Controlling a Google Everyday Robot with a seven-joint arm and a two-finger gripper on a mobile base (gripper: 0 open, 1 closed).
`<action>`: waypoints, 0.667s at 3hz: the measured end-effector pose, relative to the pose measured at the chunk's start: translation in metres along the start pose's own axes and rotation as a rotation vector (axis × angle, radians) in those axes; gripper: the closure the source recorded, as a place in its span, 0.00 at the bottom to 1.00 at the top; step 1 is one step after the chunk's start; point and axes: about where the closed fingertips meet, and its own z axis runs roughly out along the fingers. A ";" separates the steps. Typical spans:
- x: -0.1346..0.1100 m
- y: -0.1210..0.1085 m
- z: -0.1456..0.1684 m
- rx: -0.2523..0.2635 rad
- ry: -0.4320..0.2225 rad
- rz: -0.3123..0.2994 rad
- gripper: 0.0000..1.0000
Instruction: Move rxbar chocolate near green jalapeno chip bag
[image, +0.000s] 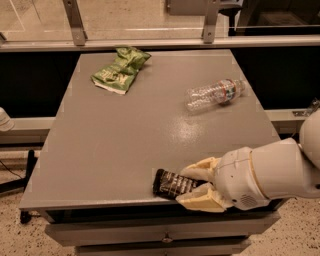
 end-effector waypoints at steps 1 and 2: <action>0.000 0.000 0.000 0.006 0.000 0.000 0.87; -0.007 -0.009 -0.009 0.029 0.003 -0.018 1.00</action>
Offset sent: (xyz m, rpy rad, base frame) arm 0.0222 -0.0118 0.0273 -0.0205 -0.0663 -0.0205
